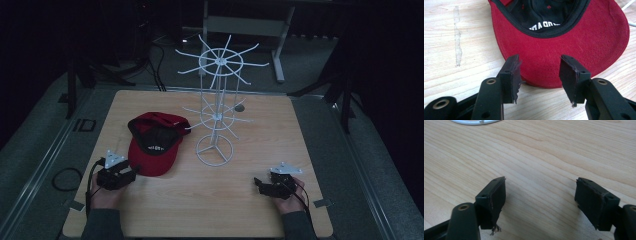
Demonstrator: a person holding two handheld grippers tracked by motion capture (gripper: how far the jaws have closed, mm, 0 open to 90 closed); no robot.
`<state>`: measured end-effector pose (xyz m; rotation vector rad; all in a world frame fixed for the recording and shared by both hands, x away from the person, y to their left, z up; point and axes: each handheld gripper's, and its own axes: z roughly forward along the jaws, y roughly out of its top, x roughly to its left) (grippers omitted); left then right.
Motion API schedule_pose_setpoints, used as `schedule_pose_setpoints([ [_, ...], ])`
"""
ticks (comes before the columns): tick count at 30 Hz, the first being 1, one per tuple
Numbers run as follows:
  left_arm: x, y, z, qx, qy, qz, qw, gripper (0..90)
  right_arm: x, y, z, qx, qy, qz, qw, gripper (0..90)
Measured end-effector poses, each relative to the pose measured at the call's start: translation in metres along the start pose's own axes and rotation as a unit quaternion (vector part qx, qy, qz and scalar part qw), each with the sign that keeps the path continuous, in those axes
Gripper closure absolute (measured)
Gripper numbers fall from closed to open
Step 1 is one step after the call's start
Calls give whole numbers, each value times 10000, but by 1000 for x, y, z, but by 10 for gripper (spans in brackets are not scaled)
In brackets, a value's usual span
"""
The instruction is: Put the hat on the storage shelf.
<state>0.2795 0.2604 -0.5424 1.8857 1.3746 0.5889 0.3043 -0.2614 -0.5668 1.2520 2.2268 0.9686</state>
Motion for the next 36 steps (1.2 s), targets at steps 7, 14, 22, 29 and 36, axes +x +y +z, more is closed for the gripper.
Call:
schedule_pose_setpoints([
  [7, 4, 3, 0, 110, -286, -164, 9994, 567, 1, -1, 0, 8, 10, -5, 10000, 226],
  [14, 9, 14, -3, 101, -500, -223, 9985, 506, 1, -1, 0, 16, 14, -7, 10000, 224],
  [22, 27, 26, 1, 169, -232, -266, 9992, 362, 1, 0, 0, 22, 18, 8, 10000, 223],
  [29, 46, 36, 15, 404, -645, -380, 9964, 297, 1, 0, 0, 20, 17, 5, 10000, 223],
  [36, 66, 36, 38, 713, -1031, -715, 9895, 363, 1, 0, 0, 18, 16, 3, 10000, 222],
])
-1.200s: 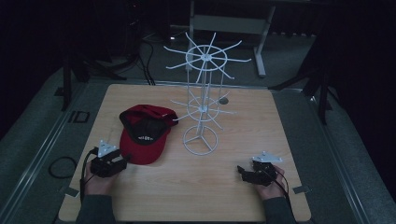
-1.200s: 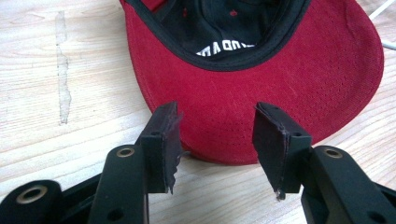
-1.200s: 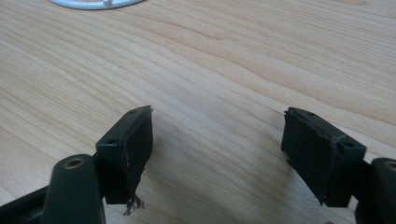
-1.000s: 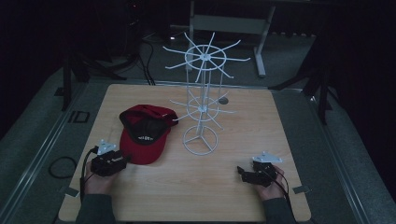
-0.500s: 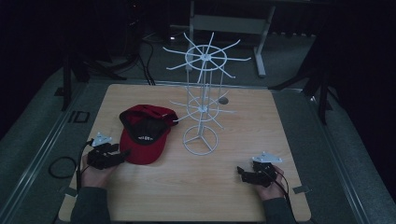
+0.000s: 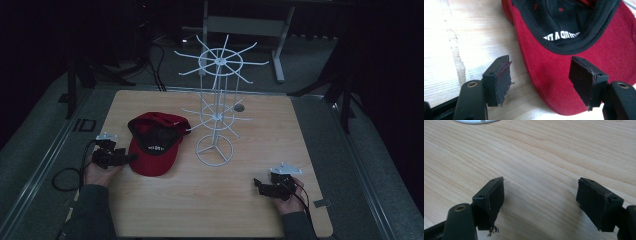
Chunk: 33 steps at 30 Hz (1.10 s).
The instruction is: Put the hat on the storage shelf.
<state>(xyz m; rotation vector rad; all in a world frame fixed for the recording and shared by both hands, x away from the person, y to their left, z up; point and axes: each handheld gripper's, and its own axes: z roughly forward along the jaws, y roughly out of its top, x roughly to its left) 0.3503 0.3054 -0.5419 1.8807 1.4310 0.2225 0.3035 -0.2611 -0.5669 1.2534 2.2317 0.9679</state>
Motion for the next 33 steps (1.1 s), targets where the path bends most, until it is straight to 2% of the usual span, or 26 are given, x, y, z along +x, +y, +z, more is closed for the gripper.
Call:
schedule_pose_setpoints([
  [2, -1, 0, 2, 84, -134, 24, 9999, 400, 0, 0, 0, 0, -1, 3, 10000, 222],
  [6, -13, -1, 1, 251, -196, 289, 9991, 465, 0, 0, 0, 0, 0, 4, 10000, 221],
  [8, -19, -1, -1, 301, -398, 393, 9980, 501, 0, 0, 0, 3, -1, 0, 10000, 220],
  [10, -22, 0, 0, 377, -484, 456, 9971, 512, 0, 0, 0, 3, 0, 0, 10000, 220],
  [13, -21, 1, 9, 490, -601, 348, 9964, 493, 0, 0, 0, 6, 0, 0, 10000, 218],
  [17, -16, 0, 22, 560, -911, 134, 9942, 490, 0, 0, 0, 7, -2, 0, 10000, 216],
  [21, -22, 1, 30, 713, -1078, 230, 9914, 505, 0, 1, 1, 10, -1, -7, 10000, 213],
  [26, -29, 4, 34, 875, -1127, 435, 9888, 533, 0, 1, 1, 10, 2, -10, 10000, 212],
  [29, -31, 5, 35, 919, -1158, 477, 9879, 541, 0, 1, 1, 12, 4, -9, 10000, 212],
  [33, -34, 5, 32, 872, -1112, 566, 9883, 577, 0, 1, 1, 12, 4, -9, 10000, 211],
])
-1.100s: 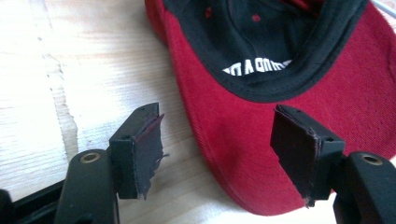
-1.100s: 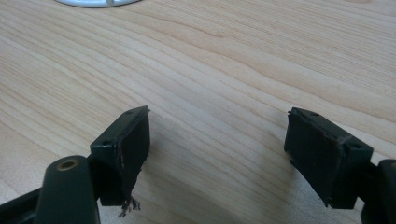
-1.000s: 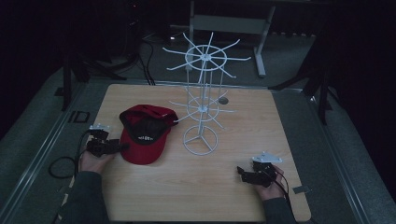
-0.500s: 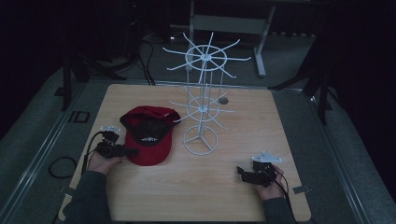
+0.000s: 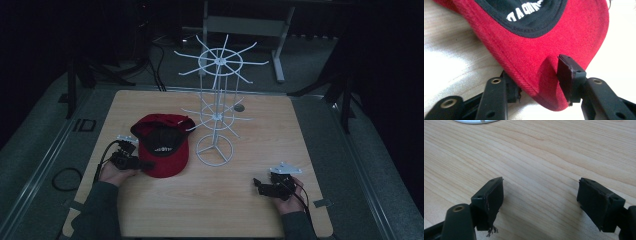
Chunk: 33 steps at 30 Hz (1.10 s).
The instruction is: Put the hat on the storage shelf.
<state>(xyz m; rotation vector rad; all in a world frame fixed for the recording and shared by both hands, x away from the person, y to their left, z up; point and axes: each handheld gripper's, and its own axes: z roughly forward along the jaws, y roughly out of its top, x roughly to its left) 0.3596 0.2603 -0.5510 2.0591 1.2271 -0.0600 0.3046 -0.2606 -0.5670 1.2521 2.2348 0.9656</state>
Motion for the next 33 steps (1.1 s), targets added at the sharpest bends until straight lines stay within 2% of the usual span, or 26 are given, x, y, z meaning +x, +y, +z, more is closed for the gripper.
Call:
schedule_pose_setpoints([
  [1, 0, 0, 0, 0, 0, 0, 10000, 589, 0, 0, 0, 0, 0, 0, 10000, 211],
  [2, -5, 1, -4, -76, 207, 177, 9996, 589, 0, 0, 0, 1, 0, 0, 10000, 211],
  [5, -10, 3, -12, -285, 588, 314, 9974, 649, 0, 0, 0, 2, 1, 3, 10000, 211],
  [8, -12, 3, -19, -500, 899, 354, 9941, 695, 0, 0, 0, 2, 2, 2, 10000, 211],
  [10, -14, 1, -23, -686, 1121, 360, 9907, 720, 0, 0, 0, 3, 1, 1, 10000, 211],
  [12, -15, -1, -26, -903, 1355, 394, 9859, 736, 0, 0, 0, 3, 1, 1, 10000, 211],
  [15, -19, -7, -31, -1287, 1706, 462, 9758, 763, 0, 0, 0, 2, 1, 0, 10000, 211],
  [16, -20, -8, -33, -1372, 1740, 472, 9740, 775, 0, 0, 0, 3, 1, 0, 10000, 211],
  [17, -20, -8, -34, -1393, 1748, 485, 9735, 783, 0, 0, 0, 3, 1, 0, 10000, 211],
  [18, -23, -10, -36, -1468, 1828, 518, 9707, 792, 0, 0, 0, 2, 1, -1, 10000, 211],
  [21, -32, -12, -44, -1741, 2100, 710, 9595, 835, 0, 0, 0, 3, 1, -1, 10000, 211],
  [22, -34, -12, -46, -1799, 2166, 762, 9565, 850, 0, 0, 0, 3, 0, -2, 10000, 211],
  [23, -38, -14, -48, -1868, 2287, 913, 9510, 857, 0, 0, 0, 3, 0, -2, 10000, 211],
  [25, -41, -17, -48, -1883, 2381, 1094, 9465, 857, 0, 0, 0, 2, 0, -1, 10000, 211],
  [27, -40, -21, -48, -1884, 2391, 1089, 9463, 854, 0, 0, 0, 2, 1, -1, 10000, 211],
  [28, -38, -24, -49, -1863, 2345, 1060, 9482, 851, 0, 0, 0, 3, 0, -2, 10000, 211],
  [31, -36, -34, -52, -1825, 2284, 1082, 9502, 831, 0, 0, 0, 1, 0, -4, 10000, 211],
  [33, -34, -45, -54, -1841, 2162, 1132, 9521, 820, 0, 0, 0, 1, 1, -4, 10000, 211],
])
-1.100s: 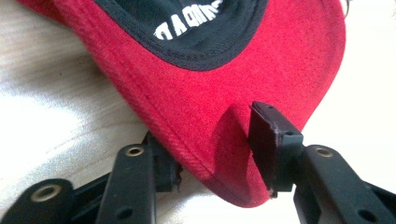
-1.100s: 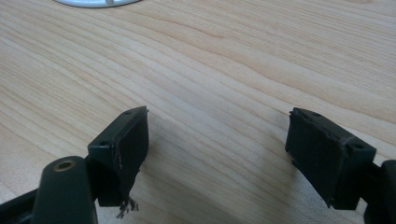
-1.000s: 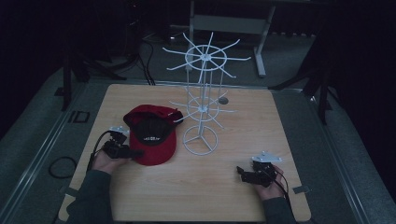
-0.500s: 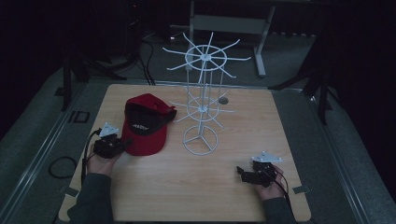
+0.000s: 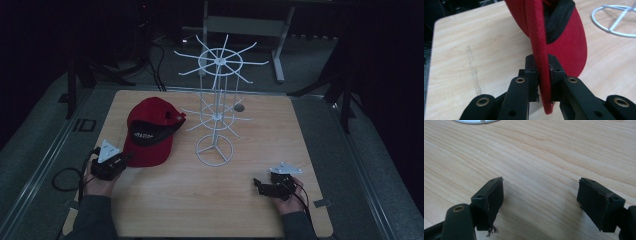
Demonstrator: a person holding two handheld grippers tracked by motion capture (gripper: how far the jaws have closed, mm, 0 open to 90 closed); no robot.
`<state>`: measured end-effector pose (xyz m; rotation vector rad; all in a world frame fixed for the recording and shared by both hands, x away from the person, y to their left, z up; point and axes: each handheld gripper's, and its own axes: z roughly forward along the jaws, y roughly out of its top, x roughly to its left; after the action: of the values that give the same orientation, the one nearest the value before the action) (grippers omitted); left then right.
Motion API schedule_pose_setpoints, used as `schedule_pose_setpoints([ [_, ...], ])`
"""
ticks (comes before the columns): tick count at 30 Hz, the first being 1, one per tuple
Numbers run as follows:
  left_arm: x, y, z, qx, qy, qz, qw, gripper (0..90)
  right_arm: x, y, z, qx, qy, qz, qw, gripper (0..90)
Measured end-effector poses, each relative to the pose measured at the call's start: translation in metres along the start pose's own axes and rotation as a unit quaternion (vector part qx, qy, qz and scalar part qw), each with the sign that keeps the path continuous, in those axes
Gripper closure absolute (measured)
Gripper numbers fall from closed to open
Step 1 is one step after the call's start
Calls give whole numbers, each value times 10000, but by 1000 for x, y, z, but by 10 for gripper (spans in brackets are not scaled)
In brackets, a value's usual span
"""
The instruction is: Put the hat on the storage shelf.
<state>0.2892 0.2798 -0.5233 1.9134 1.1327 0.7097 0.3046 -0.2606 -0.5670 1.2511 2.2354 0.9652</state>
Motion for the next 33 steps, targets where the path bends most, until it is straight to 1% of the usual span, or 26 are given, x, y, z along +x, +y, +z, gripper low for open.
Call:
schedule_pose_setpoints([
  [2, -1, -7, -6, -64, -106, 64, 9999, 816, 0, 0, 0, 0, 0, -1, 10000, 211],
  [4, -4, -11, -10, -106, -115, 158, 9998, 815, 0, 0, 0, -1, -1, 0, 10000, 211],
  [6, -5, -12, -12, -104, -140, 88, 9998, 819, 0, 0, 0, -1, -1, 2, 10000, 211],
  [8, -5, -13, -13, -105, -152, 90, 9998, 823, 0, 0, 0, 1, -2, 4, 10000, 211],
  [10, -6, -14, -15, -125, -157, 133, 9997, 825, 0, 0, 0, -1, -1, 1, 10000, 211],
  [14, -8, -21, -21, -49, -243, 229, 9994, 824, 0, 0, 0, 1, 0, 4, 10000, 211],
  [16, -8, -24, -23, -20, -277, 234, 9993, 828, 0, 0, 0, 1, -2, 6, 10000, 211],
  [17, -8, -28, -25, 70, -304, 247, 9992, 828, 0, 0, 0, 4, 0, 3, 10000, 211],
  [19, -7, -33, -27, 156, -357, 213, 9990, 848, 0, 0, 0, 3, 3, -1, 10000, 211],
  [22, -6, -35, -27, 187, -416, 60, 9989, 858, 0, 0, 0, 3, 2, -4, 10000, 211],
  [25, -3, -33, -23, 222, -527, -257, 9980, 860, 0, 0, 0, 4, 4, 5, 10000, 211],
  [27, -1, -32, -20, 241, -620, -424, 9969, 861, 0, 1, 1, 4, 5, 5, 10000, 211],
  [28, 0, -31, -18, 243, -696, -570, 9957, 861, 0, 1, 1, 5, 5, 7, 10000, 211],
  [30, 1, -30, -14, 246, -794, -735, 9938, 862, 0, 1, 1, 6, 7, 9, 10000, 211],
  [33, 1, -26, -8, 249, -863, -879, 9921, 862, 0, 1, 1, 7, 7, 7, 10000, 211],
])
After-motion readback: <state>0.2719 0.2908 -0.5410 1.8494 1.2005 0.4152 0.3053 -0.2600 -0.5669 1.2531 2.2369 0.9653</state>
